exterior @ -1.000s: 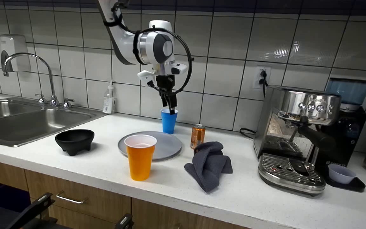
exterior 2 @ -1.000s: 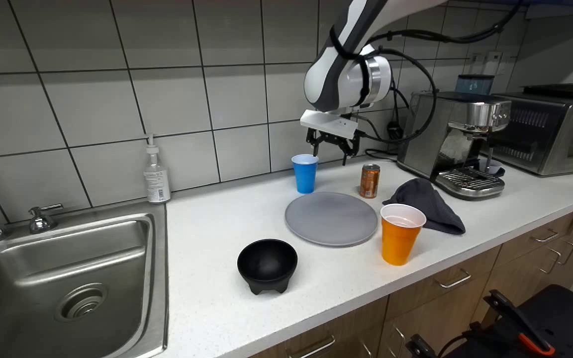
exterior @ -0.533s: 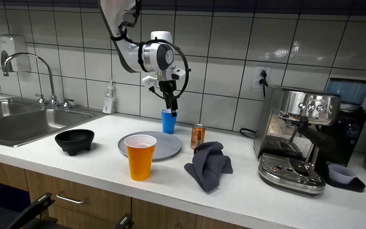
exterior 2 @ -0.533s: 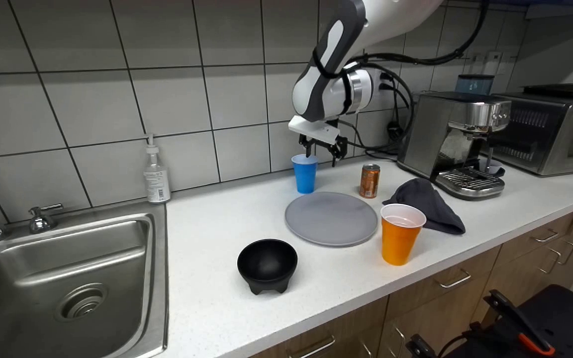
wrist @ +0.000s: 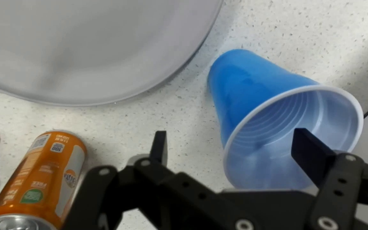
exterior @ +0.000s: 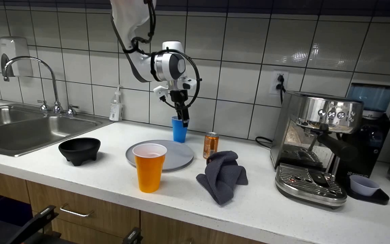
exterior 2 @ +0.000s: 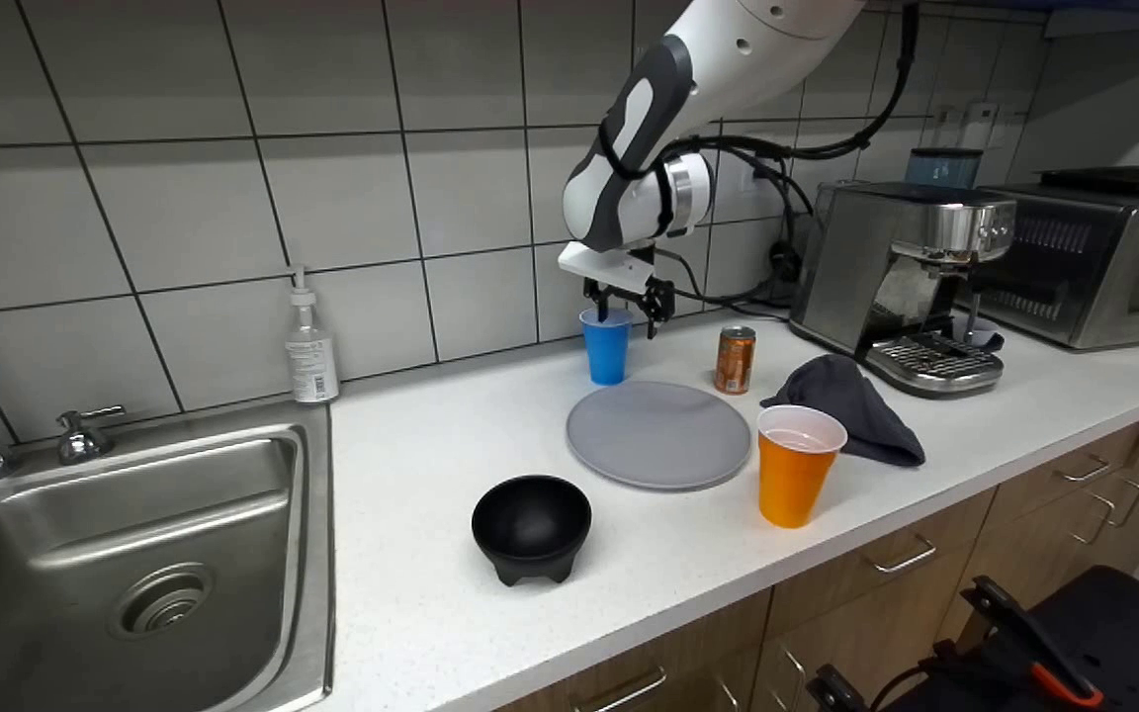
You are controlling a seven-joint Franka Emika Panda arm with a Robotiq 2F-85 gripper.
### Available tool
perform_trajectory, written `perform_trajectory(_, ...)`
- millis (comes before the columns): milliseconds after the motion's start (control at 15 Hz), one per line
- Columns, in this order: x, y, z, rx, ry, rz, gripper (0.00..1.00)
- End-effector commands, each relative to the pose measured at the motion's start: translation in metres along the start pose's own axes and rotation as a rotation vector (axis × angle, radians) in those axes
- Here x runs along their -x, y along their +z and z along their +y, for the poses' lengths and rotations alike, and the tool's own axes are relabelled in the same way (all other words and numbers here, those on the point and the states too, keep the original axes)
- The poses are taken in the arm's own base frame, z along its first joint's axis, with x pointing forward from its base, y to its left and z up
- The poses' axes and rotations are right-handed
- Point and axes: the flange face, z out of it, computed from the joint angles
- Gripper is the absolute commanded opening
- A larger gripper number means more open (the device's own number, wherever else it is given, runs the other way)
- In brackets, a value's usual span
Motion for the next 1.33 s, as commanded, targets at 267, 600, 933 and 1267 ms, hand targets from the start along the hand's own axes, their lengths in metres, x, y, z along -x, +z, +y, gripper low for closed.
perform_trajectory(267,-0.0104,0.0043,-0.0192,0.042,0.017,-0.023,1.00)
perform_trajectory(600,-0.0133,0.0055,-0.0216,0.048,0.011,-0.030,0.49)
perform_trajectory(933,-0.0138,0.0057,-0.0210,0.050,0.008,-0.027,0.12)
perform_trajectory(1267,-0.0133,0.0006,-0.0181,0.043,0.005,-0.028,0.00)
